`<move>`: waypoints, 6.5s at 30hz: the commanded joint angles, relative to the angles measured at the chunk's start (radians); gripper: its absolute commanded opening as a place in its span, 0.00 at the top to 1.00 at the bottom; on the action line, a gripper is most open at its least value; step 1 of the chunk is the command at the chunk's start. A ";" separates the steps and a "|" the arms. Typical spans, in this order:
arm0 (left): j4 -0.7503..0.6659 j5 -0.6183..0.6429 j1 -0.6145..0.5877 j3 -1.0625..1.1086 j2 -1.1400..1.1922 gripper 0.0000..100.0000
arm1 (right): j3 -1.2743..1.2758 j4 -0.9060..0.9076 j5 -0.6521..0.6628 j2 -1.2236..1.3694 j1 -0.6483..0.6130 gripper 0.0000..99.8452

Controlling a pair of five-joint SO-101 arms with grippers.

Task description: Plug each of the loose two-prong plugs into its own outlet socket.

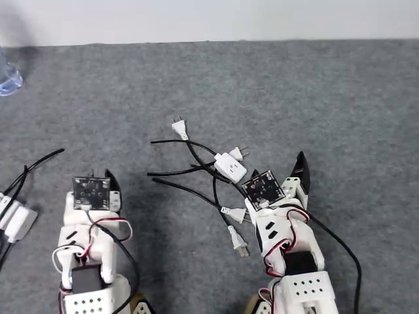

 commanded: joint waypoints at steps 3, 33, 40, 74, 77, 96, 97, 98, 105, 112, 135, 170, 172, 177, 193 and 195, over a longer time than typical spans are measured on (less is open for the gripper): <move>0.120 0.000 0.160 -0.010 -0.026 0.91 | 0.014 0.005 -0.003 0.001 -0.031 0.63; 0.253 -0.193 0.219 -0.010 -0.025 0.91 | -0.594 0.567 0.066 0.177 -0.226 0.63; 0.253 -0.193 0.219 -0.010 -0.025 0.91 | -0.977 0.705 -0.020 0.862 -0.225 0.63; 0.253 -0.193 0.219 -0.010 -0.025 0.91 | -1.427 0.858 -0.264 1.685 -0.288 0.62; 0.253 -0.193 0.219 -0.010 -0.025 0.91 | -1.455 0.901 -0.264 1.689 -0.278 0.62; 0.250 -0.193 0.219 -0.010 -0.025 0.91 | -1.619 1.144 -0.276 1.698 -0.398 0.63; 0.250 -0.193 0.219 -0.010 -0.025 0.91 | -1.587 1.115 -0.276 1.696 -0.409 0.63; 0.250 -0.193 0.219 -0.010 -0.025 0.91 | -1.562 1.090 -0.276 1.695 -0.417 0.63; 0.253 -0.193 0.219 -0.010 -0.025 0.91 | -1.508 1.007 -0.253 1.698 -0.344 0.63; 0.253 -0.193 0.219 -0.010 -0.025 0.91 | -1.507 0.951 -0.123 1.699 -0.165 0.63; 0.255 -0.193 0.219 -0.010 -0.025 0.91 | -1.453 1.006 -0.057 1.779 -0.355 0.99; 0.255 -0.193 0.218 -0.010 -0.025 0.91 | -1.438 1.268 0.497 1.115 0.490 0.99; 0.255 -0.193 0.218 -0.010 -0.025 0.91 | -1.433 1.221 0.568 1.115 0.599 0.99; 0.255 -0.193 0.218 -0.010 -0.025 0.91 | -1.433 1.107 0.654 1.216 0.753 0.99; 0.255 -0.193 0.218 -0.010 -0.025 0.91 | -1.527 0.811 0.644 1.518 0.799 0.86; 0.255 -0.193 0.218 -0.010 -0.025 0.91 | -1.565 0.863 0.608 1.518 0.788 0.71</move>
